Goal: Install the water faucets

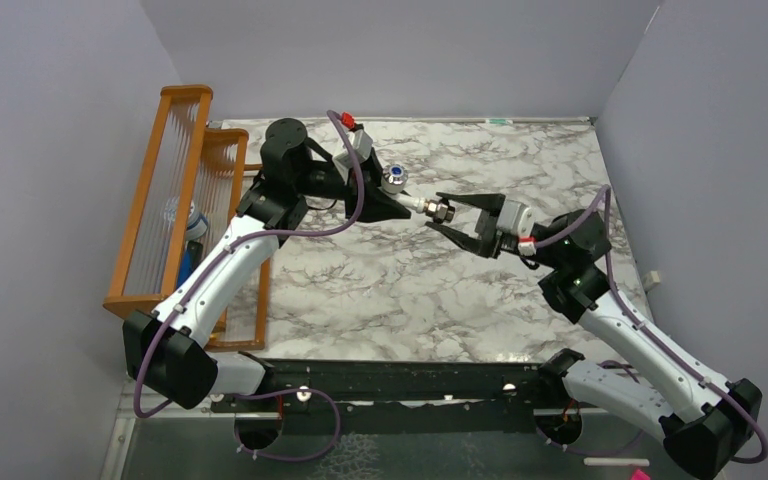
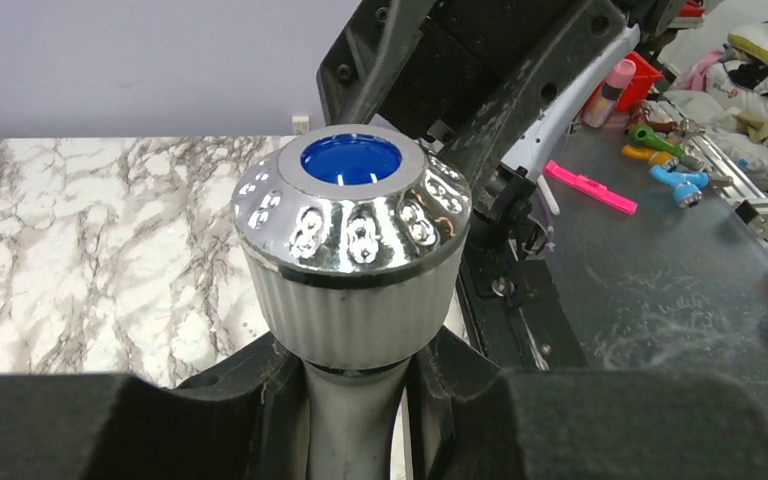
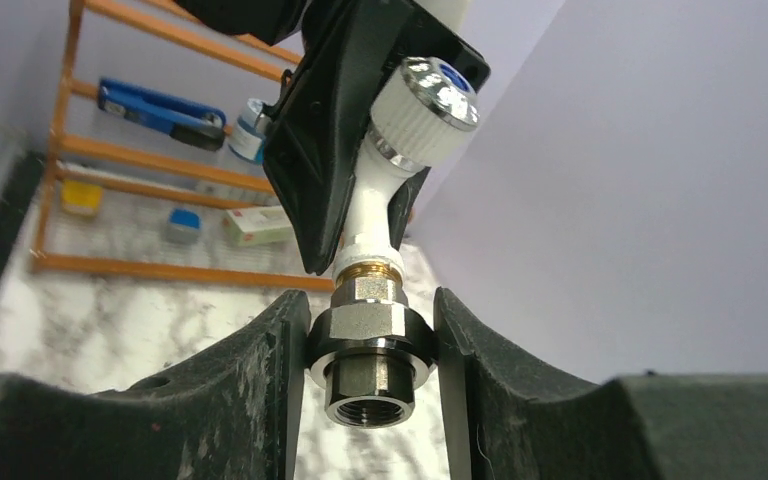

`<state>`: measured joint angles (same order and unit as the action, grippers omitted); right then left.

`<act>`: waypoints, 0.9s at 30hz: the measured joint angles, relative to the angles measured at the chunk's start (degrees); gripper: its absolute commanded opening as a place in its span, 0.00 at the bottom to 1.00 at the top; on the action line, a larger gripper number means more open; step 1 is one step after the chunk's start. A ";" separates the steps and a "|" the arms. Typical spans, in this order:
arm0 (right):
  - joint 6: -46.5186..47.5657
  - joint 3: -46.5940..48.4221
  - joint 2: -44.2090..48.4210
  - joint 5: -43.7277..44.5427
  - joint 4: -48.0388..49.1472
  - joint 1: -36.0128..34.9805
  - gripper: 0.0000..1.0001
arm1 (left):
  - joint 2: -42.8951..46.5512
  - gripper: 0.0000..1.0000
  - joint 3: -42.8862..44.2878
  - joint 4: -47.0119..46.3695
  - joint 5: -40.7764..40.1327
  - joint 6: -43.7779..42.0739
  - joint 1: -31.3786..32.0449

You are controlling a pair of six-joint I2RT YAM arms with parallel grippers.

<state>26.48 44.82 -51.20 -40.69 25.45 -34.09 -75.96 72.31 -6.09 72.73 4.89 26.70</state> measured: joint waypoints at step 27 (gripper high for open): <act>-61.05 -1.86 1.75 18.69 1.25 0.07 0.66 | 0.22 0.00 -0.31 2.21 1.64 -2.60 0.00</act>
<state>-34.57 42.96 -49.45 -22.00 26.70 -34.02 -75.75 72.01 -3.88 74.37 2.28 26.70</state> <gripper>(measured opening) 0.645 0.311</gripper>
